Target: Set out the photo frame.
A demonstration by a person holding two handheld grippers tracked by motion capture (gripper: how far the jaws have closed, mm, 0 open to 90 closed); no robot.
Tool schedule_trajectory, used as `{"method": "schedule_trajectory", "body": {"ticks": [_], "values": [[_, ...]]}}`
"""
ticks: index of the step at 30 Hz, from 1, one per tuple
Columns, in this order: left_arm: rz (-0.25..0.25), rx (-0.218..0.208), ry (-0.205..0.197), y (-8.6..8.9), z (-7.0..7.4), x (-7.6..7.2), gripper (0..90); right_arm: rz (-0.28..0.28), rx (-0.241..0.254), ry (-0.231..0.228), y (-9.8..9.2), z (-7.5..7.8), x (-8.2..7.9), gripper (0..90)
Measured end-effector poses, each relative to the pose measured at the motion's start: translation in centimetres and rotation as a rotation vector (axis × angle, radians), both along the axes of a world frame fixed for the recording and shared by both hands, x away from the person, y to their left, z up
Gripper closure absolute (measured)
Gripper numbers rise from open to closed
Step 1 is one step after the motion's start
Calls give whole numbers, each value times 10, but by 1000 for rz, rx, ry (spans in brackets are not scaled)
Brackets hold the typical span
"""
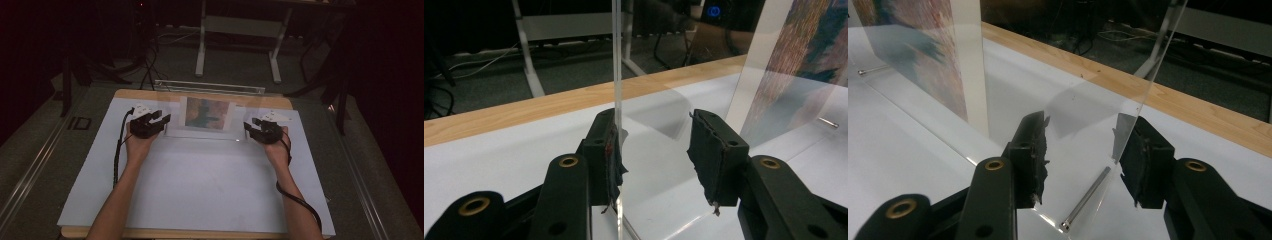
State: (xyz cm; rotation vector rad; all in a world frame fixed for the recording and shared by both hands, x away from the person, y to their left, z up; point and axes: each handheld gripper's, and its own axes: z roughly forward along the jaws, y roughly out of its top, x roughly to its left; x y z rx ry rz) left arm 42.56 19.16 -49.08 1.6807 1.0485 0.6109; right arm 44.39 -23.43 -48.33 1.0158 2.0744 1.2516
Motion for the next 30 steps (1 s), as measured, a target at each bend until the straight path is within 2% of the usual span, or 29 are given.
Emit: {"method": "schedule_trajectory", "body": {"ticks": [8, 16, 22, 30], "values": [[14, -7, 10, -2, 1, 5, 559, -8, 9, 10, 0, 0, 4, 554], [20, 11, 13, -3, 3, 0, 558, -9, -2, 13, 1, 1, 2, 555], [28, 28, -9, -6, 4, -8, 559, -9, 0, 15, -1, 2, -3, 555], [19, 23, 11, -7, 4, -15, 559, -5, 5, 11, -3, 1, -15, 557]]}}
